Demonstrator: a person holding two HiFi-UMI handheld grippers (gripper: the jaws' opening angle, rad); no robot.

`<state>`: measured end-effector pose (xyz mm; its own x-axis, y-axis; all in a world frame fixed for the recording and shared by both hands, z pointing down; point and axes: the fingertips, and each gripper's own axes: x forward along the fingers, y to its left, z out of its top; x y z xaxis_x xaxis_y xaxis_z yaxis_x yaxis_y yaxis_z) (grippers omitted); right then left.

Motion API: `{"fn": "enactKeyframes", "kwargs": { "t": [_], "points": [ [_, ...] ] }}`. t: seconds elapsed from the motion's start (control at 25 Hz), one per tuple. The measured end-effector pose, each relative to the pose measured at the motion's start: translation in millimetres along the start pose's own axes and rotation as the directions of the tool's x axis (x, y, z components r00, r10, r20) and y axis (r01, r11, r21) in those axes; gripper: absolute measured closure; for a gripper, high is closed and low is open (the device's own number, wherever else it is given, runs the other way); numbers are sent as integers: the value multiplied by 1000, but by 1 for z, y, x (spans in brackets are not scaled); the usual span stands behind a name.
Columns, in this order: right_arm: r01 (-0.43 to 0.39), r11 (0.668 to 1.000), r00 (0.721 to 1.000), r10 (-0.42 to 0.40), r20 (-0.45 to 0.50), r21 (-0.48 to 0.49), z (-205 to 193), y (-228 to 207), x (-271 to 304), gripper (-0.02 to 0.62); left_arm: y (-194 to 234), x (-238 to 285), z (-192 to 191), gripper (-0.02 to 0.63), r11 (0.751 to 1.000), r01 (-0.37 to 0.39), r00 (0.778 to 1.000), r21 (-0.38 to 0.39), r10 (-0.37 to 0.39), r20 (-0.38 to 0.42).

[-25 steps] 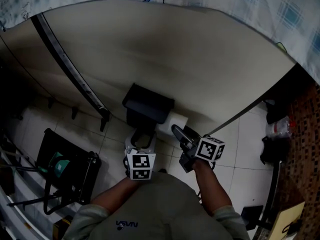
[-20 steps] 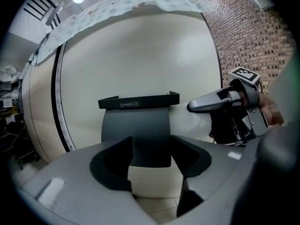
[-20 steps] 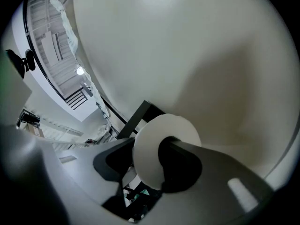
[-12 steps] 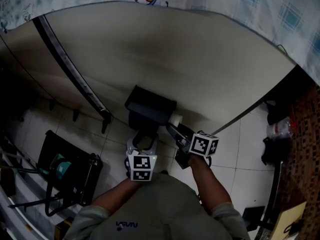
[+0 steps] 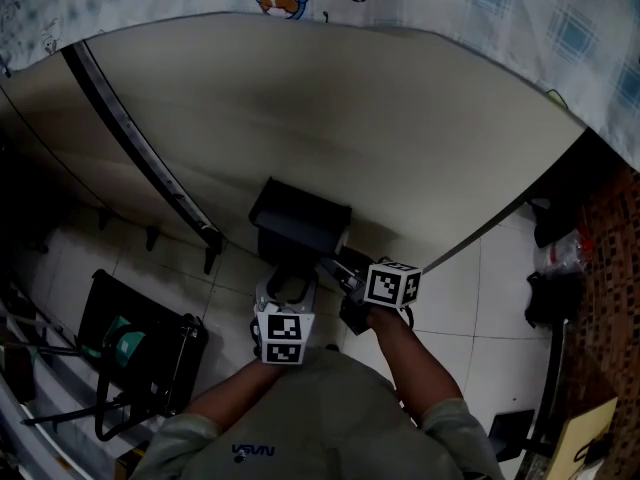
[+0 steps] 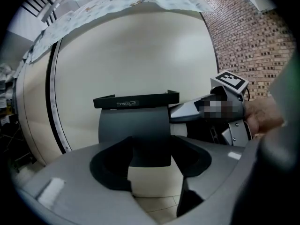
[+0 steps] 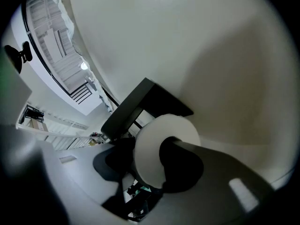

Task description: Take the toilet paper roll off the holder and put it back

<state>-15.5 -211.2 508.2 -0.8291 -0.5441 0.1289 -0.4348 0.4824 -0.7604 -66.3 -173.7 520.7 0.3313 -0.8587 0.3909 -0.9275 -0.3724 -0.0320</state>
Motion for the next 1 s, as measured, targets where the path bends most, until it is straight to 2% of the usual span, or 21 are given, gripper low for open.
{"fn": "enactKeyframes", "kwargs": {
  "t": [0.16, 0.4, 0.68, 1.0],
  "points": [
    [-15, 1000, 1000, 15, -17, 9, -5, -1, -7, 433, -1, 2, 0, 345, 1000, 8, 1000, -5, -8, 2],
    [17, 999, 1000, -17, 2, -28, -4, -1, -36, 438, 0, 4, -2, 345, 1000, 14, 1000, -17, -14, 5],
    [56, 994, 998, -58, -15, -91, -5, -5, -42, 558, -1, 5, -2, 351, 999, 16, 1000, -28, -15, 13],
    [69, 987, 996, -76, -39, -145, 1, -3, -24, 595, -4, 1, -2, 367, 999, 28, 1000, -46, -27, 13]
  ]
}}
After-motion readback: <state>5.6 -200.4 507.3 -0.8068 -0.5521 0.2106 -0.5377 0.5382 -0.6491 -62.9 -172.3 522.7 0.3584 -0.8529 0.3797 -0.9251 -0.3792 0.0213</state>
